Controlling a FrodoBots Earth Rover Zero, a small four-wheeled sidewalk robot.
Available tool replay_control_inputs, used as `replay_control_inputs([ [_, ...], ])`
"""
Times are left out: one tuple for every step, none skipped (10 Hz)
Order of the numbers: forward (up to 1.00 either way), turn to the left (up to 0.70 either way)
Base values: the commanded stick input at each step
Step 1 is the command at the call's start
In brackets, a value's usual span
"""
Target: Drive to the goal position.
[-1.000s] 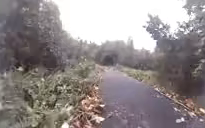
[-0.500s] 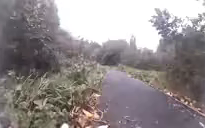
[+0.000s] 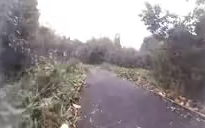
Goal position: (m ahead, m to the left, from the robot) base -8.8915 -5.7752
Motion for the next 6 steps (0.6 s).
replay_control_inputs([
  [1.00,-0.01],
  [1.00,0.00],
  [1.00,0.00],
  [1.00,0.00],
  [1.00,0.00],
  [1.00,0.00],
])
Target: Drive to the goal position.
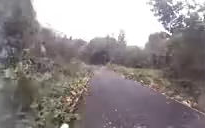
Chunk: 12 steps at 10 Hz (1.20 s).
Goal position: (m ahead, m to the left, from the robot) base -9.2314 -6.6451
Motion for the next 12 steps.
replay_control_inputs([
  [1.00,0.00],
  [1.00,0.00],
  [0.97,0.00],
  [0.94,0.00],
  [0.06,0.00],
  [0.07,-0.01],
  [0.07,-0.13],
  [0.07,-0.13],
  [0.06,-0.11],
  [0.06,-0.12],
  [0.07,-0.13],
  [0.07,-0.13],
])
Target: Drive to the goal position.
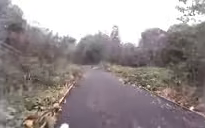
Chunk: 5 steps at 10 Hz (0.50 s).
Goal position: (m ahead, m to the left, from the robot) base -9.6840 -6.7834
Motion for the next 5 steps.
replay_control_inputs([
  [0.07,-0.13],
  [0.06,-0.11],
  [0.06,-0.11],
  [0.06,-0.11],
  [0.06,-0.11],
])
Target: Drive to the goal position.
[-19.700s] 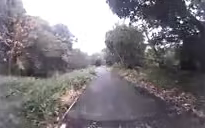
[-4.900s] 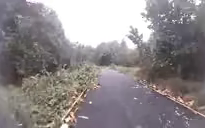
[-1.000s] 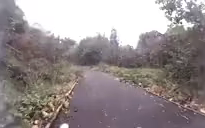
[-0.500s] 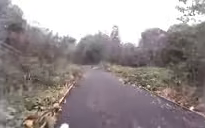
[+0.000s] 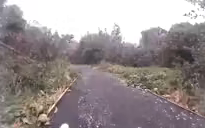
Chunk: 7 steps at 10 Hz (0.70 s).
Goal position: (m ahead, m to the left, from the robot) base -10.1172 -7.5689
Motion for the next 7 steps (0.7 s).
replay_control_inputs([
  [0.06,-0.11],
  [1.00,-0.39],
  [1.00,-0.39],
  [1.00,-0.39],
  [1.00,-0.39],
  [1.00,-0.39],
  [1.00,-0.39],
])
